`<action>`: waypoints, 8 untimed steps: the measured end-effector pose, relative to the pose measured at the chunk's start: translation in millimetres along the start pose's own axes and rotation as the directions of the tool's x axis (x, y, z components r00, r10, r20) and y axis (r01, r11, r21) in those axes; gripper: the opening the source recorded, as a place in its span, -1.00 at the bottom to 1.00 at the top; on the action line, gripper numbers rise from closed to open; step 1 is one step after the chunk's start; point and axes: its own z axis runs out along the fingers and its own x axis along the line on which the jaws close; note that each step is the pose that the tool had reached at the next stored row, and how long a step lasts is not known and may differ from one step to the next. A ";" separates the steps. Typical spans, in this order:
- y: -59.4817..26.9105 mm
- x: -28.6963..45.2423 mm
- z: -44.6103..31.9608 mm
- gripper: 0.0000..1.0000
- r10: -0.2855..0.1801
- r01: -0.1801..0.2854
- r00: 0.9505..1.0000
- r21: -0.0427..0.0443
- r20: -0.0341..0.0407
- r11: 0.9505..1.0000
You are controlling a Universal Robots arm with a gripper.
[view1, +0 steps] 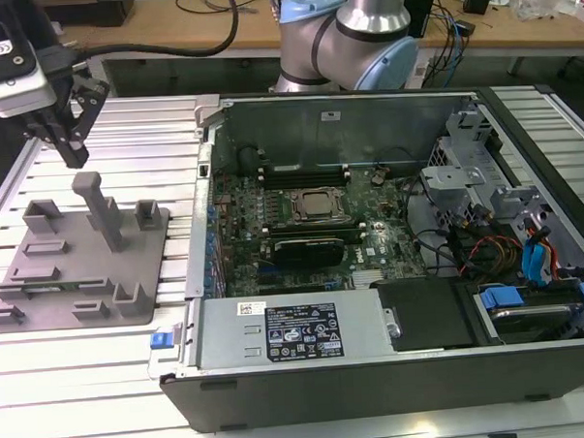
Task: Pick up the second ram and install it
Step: 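Reach for the second ram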
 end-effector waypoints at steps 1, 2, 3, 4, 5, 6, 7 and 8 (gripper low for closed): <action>-0.2 2.0 0.8 -0.84 0.000 0.000 1.000 0.000 0.000 1.000; -0.4 4.2 1.6 -0.84 0.000 0.000 1.000 0.000 0.000 1.000; -0.6 6.6 2.4 -0.84 0.000 0.000 1.000 0.000 0.000 1.000; -1.0 10.8 4.0 -0.84 0.000 0.000 1.000 0.000 0.000 1.000; -1.3 14.2 5.3 -0.84 0.000 0.000 1.000 0.000 0.000 1.000; -1.5 16.7 6.2 -0.84 0.000 0.000 1.000 0.000 0.000 1.000; -1.9 20.5 7.5 -0.84 0.000 0.000 1.000 0.000 0.000 1.000; -2.4 26.1 9.3 -0.84 0.000 0.000 1.000 0.000 0.000 1.000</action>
